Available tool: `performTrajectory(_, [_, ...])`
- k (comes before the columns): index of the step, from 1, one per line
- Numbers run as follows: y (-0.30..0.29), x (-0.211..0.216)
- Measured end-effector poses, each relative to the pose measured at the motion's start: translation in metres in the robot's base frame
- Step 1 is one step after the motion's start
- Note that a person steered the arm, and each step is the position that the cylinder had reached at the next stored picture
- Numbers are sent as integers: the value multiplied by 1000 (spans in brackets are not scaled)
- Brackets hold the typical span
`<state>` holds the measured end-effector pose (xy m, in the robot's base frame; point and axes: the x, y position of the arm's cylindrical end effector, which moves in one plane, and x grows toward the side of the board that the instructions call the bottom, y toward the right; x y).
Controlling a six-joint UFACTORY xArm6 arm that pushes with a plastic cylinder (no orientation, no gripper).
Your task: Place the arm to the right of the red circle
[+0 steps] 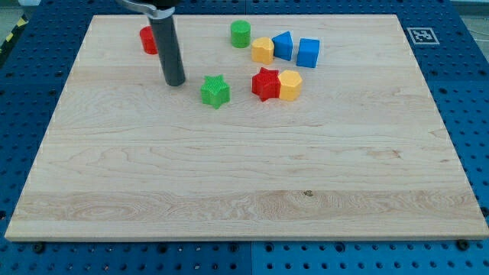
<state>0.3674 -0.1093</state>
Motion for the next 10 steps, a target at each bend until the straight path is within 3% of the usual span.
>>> performTrajectory(2, [12, -17])
performTrajectory(5, [6, -101])
performTrajectory(6, [6, -108])
performTrajectory(8, [0, -105])
performTrajectory(9, [10, -57])
performTrajectory(10, [10, -52])
